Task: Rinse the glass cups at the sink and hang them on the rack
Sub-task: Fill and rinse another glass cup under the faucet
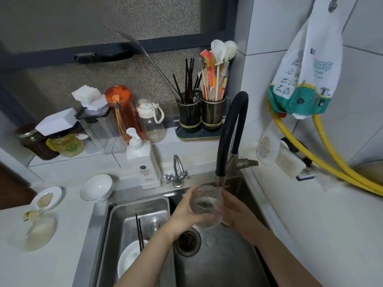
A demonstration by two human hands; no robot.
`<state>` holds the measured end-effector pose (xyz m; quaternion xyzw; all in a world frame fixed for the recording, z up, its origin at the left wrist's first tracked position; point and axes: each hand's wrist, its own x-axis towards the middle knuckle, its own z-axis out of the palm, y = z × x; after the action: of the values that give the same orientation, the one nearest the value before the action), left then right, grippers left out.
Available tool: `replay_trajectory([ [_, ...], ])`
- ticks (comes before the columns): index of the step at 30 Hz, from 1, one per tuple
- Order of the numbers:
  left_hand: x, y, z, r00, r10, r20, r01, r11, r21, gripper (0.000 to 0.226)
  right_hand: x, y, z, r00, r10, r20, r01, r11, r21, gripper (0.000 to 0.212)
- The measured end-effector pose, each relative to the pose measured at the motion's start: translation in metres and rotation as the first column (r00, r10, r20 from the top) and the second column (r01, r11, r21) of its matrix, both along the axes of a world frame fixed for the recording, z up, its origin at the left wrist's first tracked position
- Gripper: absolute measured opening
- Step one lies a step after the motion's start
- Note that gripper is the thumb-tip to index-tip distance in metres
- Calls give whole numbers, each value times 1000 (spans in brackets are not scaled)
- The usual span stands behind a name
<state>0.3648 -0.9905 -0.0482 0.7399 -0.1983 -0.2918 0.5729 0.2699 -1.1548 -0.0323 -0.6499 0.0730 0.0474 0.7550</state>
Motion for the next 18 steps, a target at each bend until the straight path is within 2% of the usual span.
replay_trajectory([
  [3, 7, -4, 1, 995, 17, 93, -21, 999, 41, 91, 6, -5, 1, 998, -62, 1, 62, 997, -39, 53],
  [5, 0, -11, 1, 995, 9, 95, -11, 1000, 18, 88, 0, -12, 0, 997, -76, 23, 77, 994, -81, 52],
  [9, -7, -6, -17, 1000, 12, 12, -12, 1000, 5, 104, -8, -14, -6, 995, -96, 3, 96, 991, -89, 49],
  [13, 5, 0, -11, 994, 22, -104, -29, 998, -60, 88, 3, -17, -7, 992, -123, -12, 121, 988, -98, 48],
  [18, 3, -8, -15, 974, 55, -218, -71, 995, -66, 92, 1, -21, -3, 986, -167, 14, 167, 984, -66, 39],
])
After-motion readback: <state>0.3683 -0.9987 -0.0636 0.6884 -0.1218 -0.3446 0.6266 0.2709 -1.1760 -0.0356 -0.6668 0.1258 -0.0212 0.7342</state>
